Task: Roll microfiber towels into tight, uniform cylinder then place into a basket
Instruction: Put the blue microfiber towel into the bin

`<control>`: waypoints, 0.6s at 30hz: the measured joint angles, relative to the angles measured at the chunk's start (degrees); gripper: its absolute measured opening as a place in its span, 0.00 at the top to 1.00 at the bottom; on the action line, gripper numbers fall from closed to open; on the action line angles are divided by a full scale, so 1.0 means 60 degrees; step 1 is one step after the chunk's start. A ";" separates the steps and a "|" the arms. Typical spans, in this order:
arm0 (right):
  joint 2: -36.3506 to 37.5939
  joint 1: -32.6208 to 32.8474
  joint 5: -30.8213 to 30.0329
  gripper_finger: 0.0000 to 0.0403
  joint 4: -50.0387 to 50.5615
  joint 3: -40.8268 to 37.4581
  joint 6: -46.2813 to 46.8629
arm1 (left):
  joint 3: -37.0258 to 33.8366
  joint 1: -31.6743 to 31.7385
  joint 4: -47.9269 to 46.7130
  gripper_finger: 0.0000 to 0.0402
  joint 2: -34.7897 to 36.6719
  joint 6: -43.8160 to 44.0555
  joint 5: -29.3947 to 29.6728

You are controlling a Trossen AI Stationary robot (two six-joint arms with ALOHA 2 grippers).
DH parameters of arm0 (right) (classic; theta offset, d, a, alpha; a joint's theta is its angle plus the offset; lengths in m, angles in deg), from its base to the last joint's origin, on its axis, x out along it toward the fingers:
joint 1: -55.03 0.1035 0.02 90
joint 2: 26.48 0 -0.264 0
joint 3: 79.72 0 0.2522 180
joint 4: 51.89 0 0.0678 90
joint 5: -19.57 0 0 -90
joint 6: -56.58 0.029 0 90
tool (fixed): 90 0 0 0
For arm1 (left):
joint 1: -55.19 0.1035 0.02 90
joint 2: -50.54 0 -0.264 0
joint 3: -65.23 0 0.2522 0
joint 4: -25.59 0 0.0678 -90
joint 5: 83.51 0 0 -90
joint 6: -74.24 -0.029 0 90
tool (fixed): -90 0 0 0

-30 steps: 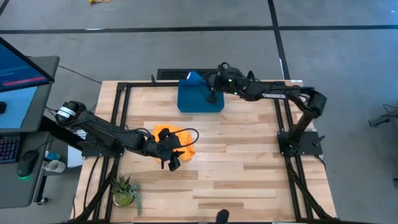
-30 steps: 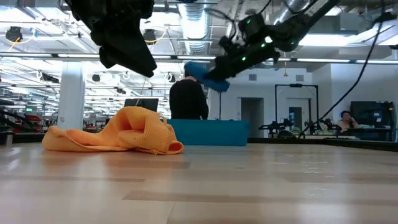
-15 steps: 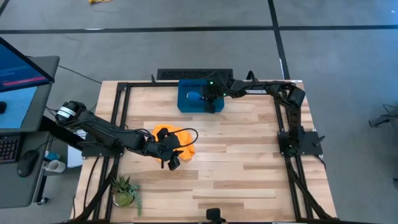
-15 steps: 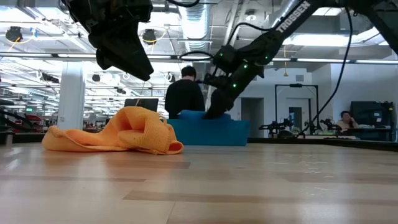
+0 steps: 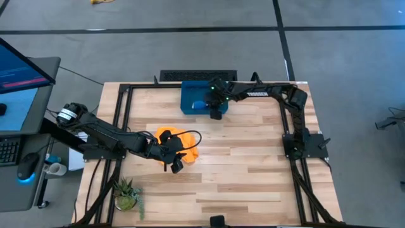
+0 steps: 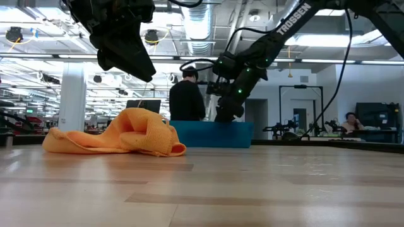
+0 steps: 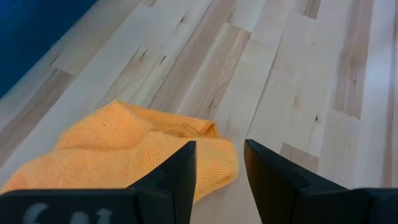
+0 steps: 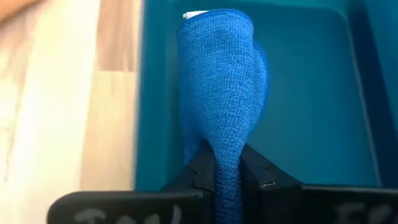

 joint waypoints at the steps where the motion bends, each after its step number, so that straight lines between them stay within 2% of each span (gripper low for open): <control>1: 0.0000 -0.0011 -0.0011 0.88 0.0019 0.0000 0.0002 | 0.0000 0.0000 0.0000 0.69 0.0000 0.0000 0.0000; 6: 0.0000 0.0070 -0.0028 0.80 -0.0058 0.0000 0.0001 | 0.0000 0.0000 -0.0004 0.69 0.0000 -0.0036 0.0000; 14: 0.0013 0.0057 -0.0038 0.56 0.0044 -0.0007 0.0076 | 0.0000 0.0001 -0.0053 0.69 0.0000 -0.0089 -0.0007; 18: 0.0158 0.0065 -0.0085 0.47 0.0151 -0.0007 0.0080 | 0.0000 0.0003 -0.0238 0.69 0.0000 -0.0135 -0.0007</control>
